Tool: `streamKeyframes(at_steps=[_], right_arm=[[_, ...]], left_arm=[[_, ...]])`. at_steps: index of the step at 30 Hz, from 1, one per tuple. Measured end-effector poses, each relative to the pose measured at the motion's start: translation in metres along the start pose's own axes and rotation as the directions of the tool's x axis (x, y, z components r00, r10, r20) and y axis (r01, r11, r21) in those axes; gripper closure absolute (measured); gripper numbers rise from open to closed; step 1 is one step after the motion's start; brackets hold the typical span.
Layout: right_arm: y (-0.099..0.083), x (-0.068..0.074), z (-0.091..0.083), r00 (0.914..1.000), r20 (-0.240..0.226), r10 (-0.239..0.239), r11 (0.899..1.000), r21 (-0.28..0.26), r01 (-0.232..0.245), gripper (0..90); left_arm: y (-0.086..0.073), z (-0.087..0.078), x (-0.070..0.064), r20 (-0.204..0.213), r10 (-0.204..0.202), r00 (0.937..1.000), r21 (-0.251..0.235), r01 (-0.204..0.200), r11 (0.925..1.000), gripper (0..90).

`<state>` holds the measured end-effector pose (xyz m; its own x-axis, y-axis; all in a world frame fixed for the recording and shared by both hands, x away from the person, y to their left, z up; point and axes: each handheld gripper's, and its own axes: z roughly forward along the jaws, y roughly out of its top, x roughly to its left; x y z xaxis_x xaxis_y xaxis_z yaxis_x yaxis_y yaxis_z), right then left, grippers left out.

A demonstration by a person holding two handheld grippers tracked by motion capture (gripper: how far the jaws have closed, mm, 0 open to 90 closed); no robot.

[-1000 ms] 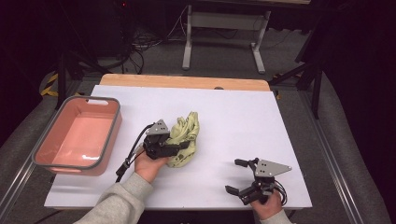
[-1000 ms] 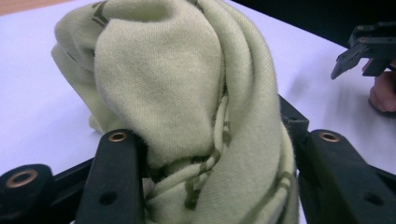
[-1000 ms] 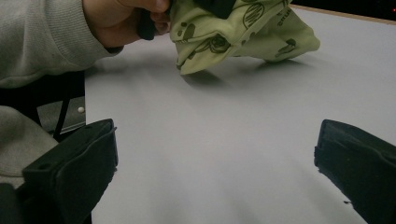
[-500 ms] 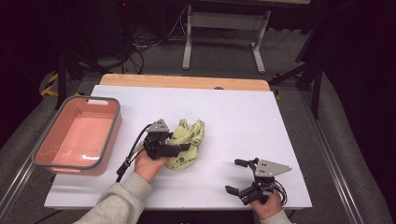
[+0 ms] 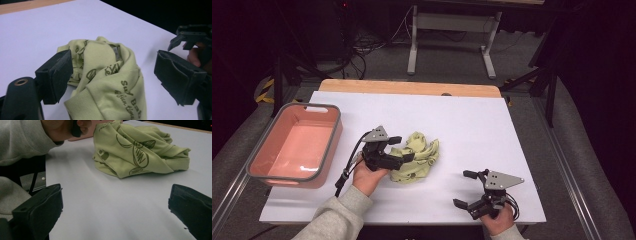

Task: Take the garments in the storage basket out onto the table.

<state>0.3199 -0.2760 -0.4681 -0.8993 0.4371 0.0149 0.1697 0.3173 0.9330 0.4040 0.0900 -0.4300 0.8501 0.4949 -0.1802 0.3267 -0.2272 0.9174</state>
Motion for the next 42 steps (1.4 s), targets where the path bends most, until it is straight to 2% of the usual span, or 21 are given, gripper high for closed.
streamKeyframes(at_steps=[4, 11, 18, 28, 35, 39, 42], right_arm=[[0.0, 0.0, -0.001, 1.0, 0.003, -0.001, 1.0, -0.001, 0.001, 0.1], [0.001, 0.0, -0.001, 1.0, 0.005, -0.003, 1.0, -0.002, 0.003, 0.1], [0.001, 0.001, -0.002, 1.0, 0.007, -0.008, 1.0, -0.004, 0.008, 0.1], [0.003, 0.002, -0.003, 0.9999, 0.008, -0.014, 1.0, -0.01, 0.014, 0.1], [0.004, 0.003, -0.003, 0.9998, 0.01, -0.02, 1.0, -0.011, 0.02, 0.1], [0.004, 0.003, -0.004, 0.9997, 0.01, -0.021, 1.0, -0.018, 0.021, 0.1], [0.004, 0.003, -0.004, 0.9998, 0.009, -0.02, 1.0, -0.017, 0.02, 0.1]], left_arm=[[0.003, -0.005, -0.004, -0.008, 0.029, 0.9996, -0.01, -0.029, 0.9995, 13.8], [0.007, -0.017, -0.006, 0.005, 0.041, 0.9991, -0.023, -0.041, 0.9989, 8.9], [0.009, -0.029, -0.012, -0.005, 0.088, 0.9961, -0.018, -0.088, 0.9959, 4.8], [0.005, -0.049, -0.017, -0.016, 0.121, 0.9926, -0.018, -0.121, 0.9925, 2.3], [-0.008, -0.065, -0.014, -0.035, 0.115, 0.9928, -0.01, -0.115, 0.9933, 2.3], [-0.017, -0.076, -0.01, -0.038, 0.088, 0.9954, -0.024, -0.089, 0.9957, 2.6], [-0.025, -0.082, -0.009, -0.041, 0.085, 0.9955, -0.025, -0.086, 0.996, 2.6]])
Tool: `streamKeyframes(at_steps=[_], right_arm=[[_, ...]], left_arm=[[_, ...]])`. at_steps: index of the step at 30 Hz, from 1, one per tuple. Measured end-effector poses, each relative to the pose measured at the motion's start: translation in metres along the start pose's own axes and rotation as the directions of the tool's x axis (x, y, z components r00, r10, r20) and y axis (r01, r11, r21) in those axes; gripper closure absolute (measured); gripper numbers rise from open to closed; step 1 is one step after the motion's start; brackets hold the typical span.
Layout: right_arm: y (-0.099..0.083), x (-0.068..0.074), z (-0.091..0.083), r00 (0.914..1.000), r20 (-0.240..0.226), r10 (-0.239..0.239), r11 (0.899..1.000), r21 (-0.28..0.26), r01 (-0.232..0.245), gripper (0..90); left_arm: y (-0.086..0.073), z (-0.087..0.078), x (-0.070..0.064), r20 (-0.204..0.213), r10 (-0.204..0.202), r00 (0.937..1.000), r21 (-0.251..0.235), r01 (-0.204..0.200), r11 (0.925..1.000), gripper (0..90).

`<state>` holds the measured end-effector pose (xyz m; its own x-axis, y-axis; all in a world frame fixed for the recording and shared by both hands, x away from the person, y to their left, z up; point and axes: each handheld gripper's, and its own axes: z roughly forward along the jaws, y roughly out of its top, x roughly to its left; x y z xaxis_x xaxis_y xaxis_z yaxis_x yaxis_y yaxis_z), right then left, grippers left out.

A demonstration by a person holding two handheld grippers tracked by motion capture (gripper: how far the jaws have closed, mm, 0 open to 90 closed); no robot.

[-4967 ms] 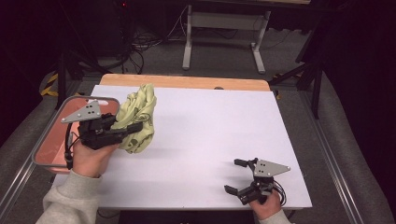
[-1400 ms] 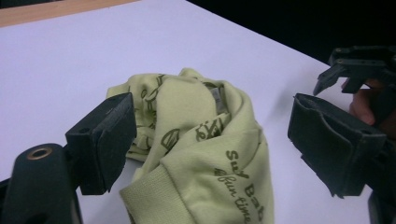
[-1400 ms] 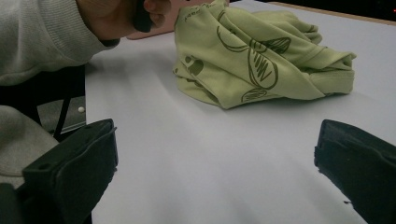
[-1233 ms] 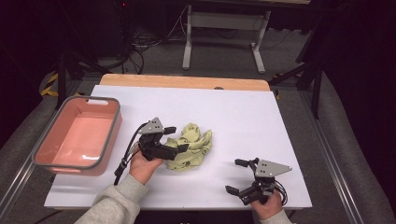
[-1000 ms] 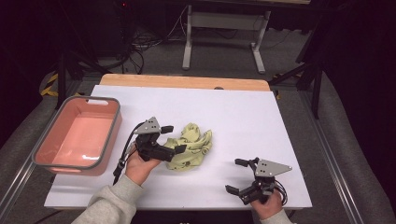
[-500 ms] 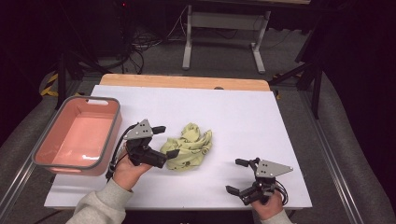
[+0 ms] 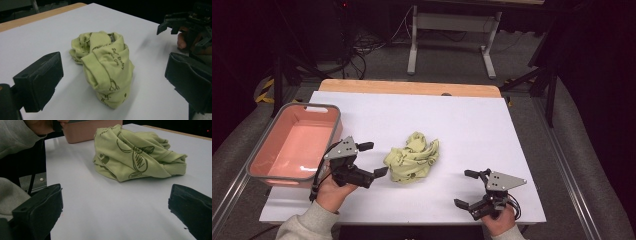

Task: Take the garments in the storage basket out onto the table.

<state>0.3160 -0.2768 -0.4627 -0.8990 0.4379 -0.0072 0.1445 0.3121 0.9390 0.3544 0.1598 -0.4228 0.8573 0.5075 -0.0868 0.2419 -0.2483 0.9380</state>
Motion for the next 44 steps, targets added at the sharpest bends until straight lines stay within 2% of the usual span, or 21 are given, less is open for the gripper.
streamKeyframes(at_steps=[4, 14, 18, 21, 23, 24, 27, 29, 30, 32, 39, 44], right_arm=[[0.0, 0.001, 0.0, 1.0, 0.004, -0.002, 1.0, -0.001, 0.002, 0.1], [0.0, 0.0, 0.0, 1.0, -0.002, -0.001, 1.0, -0.002, 0.001, 0.1], [0.0, 0.0, -0.001, 1.0, -0.004, 0.001, 1.0, -0.007, -0.001, 0.1], [0.0, -0.001, -0.001, 1.0, -0.006, 0.002, 1.0, -0.004, -0.002, 0.1], [0.0, -0.001, -0.001, 1.0, -0.006, 0.002, 1.0, -0.003, -0.002, 0.1], [-0.001, -0.001, -0.001, 1.0, -0.004, 0.003, 1.0, -0.003, -0.003, 0.1], [-0.001, -0.002, -0.001, 1.0, -0.004, 0.005, 1.0, -0.005, -0.005, 0.1], [-0.001, -0.002, -0.001, 1.0, -0.005, 0.007, 1.0, -0.006, -0.007, 0.1], [-0.001, -0.002, -0.001, 1.0, -0.005, 0.007, 1.0, -0.006, -0.007, 0.1], [-0.001, -0.002, -0.001, 1.0, -0.007, 0.006, 1.0, -0.005, -0.006, 0.1], [-0.001, -0.003, -0.001, 0.9999, -0.008, 0.007, 1.0, -0.005, -0.007, 0.1], [-0.001, -0.003, -0.002, 0.9999, -0.008, 0.009, 1.0, -0.007, -0.009, 0.1]], left_arm=[[-0.012, -0.006, 0.001, -0.009, 0.008, 0.9999, 0.009, -0.008, 0.9999, 2.6], [-0.033, -0.011, 0.007, 0.005, -0.029, 0.9996, 0.001, 0.029, 0.9996, 2.6], [-0.046, -0.013, 0.012, 0.001, -0.064, 0.998, -0.025, 0.064, 0.9976, 2.5], [-0.056, -0.012, 0.015, 0.029, -0.119, 0.9925, -0.055, 0.121, 0.9912, 2.1], [-0.062, -0.01, 0.017, 0.049, -0.143, 0.9885, -0.058, 0.146, 0.9876, 1.9], [-0.063, -0.01, 0.017, 0.05, -0.144, 0.9884, -0.055, 0.146, 0.9877, 1.8], [-0.067, -0.008, 0.019, 0.018, -0.108, 0.994, -0.038, 0.108, 0.9934, 1.5], [-0.068, -0.008, 0.019, 0.013, -0.106, 0.9943, -0.037, 0.107, 0.9936, 1.4], [-0.069, -0.009, 0.019, -0.009, -0.105, 0.9945, -0.04, 0.104, 0.9937, 1.4], [-0.068, -0.01, 0.018, -0.027, -0.099, 0.9947, -0.043, 0.098, 0.9943, 1.4], [-0.07, -0.007, 0.018, -0.041, -0.076, 0.9962, -0.02, 0.075, 0.997, 1.4], [-0.07, -0.005, 0.017, -0.039, -0.086, 0.9955, -0.006, 0.086, 0.9963, 1.4]])
